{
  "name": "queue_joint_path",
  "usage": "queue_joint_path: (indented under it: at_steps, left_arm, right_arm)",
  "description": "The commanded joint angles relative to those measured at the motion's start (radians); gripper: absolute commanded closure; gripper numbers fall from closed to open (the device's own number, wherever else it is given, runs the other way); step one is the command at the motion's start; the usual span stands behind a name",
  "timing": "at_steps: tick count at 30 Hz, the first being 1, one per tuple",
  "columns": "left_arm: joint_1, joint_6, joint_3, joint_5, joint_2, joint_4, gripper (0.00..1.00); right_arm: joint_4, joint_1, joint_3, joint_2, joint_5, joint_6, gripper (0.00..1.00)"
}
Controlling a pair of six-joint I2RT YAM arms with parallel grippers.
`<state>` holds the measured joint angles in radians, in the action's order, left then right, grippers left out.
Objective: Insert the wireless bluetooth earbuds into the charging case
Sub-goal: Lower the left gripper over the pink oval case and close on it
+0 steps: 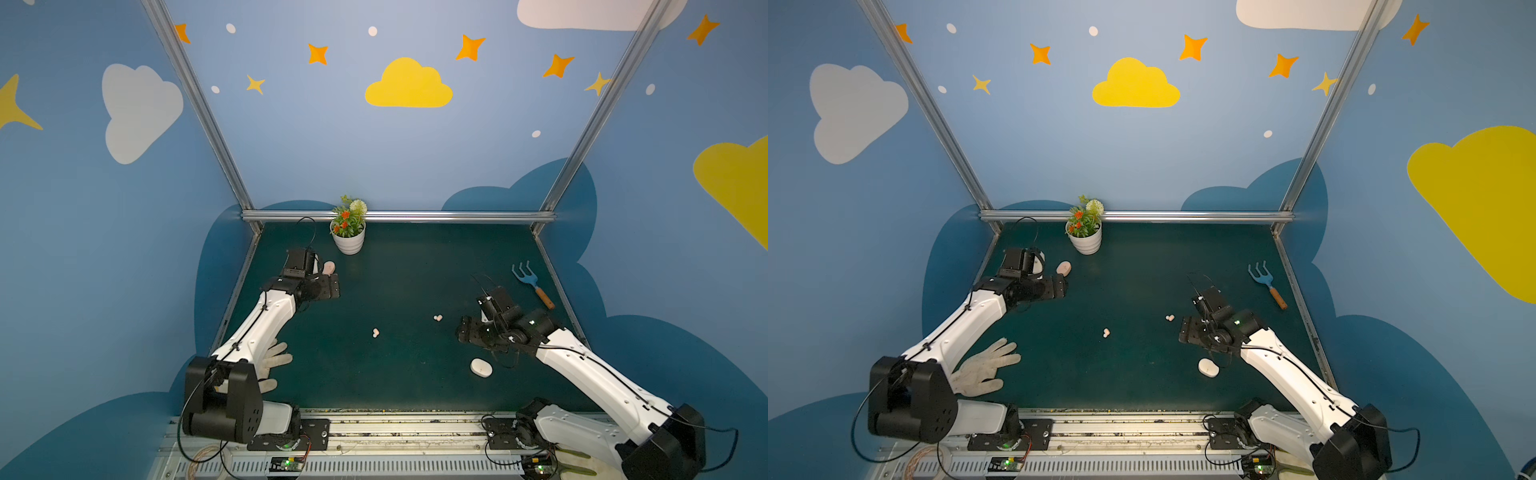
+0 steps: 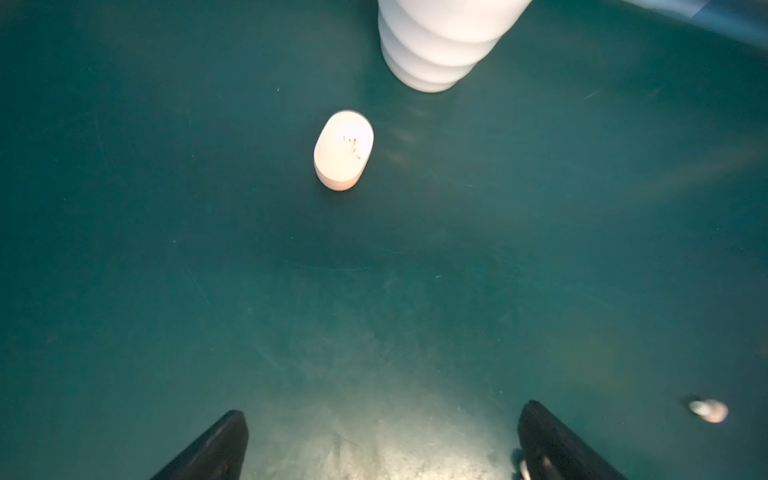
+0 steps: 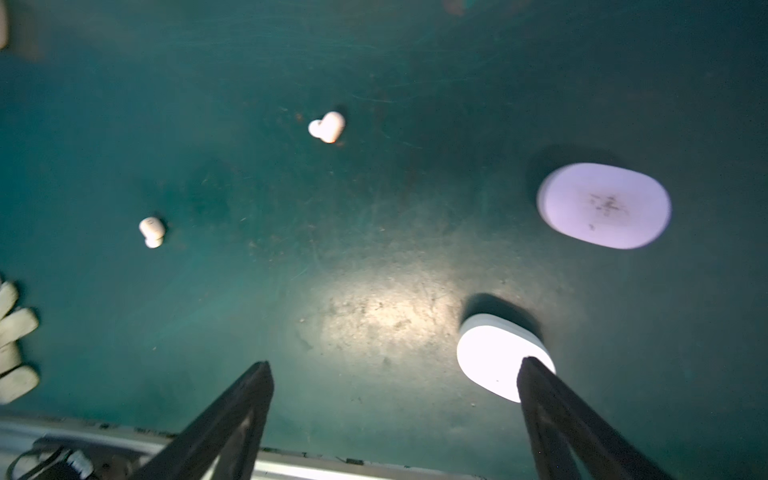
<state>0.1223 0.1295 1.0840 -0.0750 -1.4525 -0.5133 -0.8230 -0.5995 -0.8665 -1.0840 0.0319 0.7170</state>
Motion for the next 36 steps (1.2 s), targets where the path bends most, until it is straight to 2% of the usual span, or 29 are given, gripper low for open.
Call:
queue_joint_path:
  at_steps: [1,5,10,21,28,36]
  left_arm:
    - [-0.004,-0.096,0.094,0.041,-0.103,-0.114,0.0]
    - [-0.009,-0.129,0.19,0.077,-0.234,-0.139,0.0]
    - [-0.019,-0.16,0.295,0.064,-0.356,-0.131,0.0]
    - [-0.04,-0.376,0.536,0.081,-0.59,-0.235,0.03]
    - [-0.052,-0.407,0.595,0.077,-0.66,-0.219,0.05]
    - [-0.063,-0.4,0.711,0.043,-0.77,-0.263,0.13]
  right_arm:
    - [0.011,-0.006,-0.025,-0.01,-0.042,-0.034,0.09]
    - [0.03,-0.004,-0.02,-0.002,-0.044,-0.037,0.07]
    - [0.036,0.0,-0.015,0.002,-0.053,-0.049,0.06]
    - [0.047,0.019,0.006,0.013,-0.081,-0.05,0.05]
    - [0.047,0.035,0.001,0.013,-0.105,-0.054,0.05]
    - [0.045,0.049,-0.008,-0.009,-0.122,-0.062,0.05]
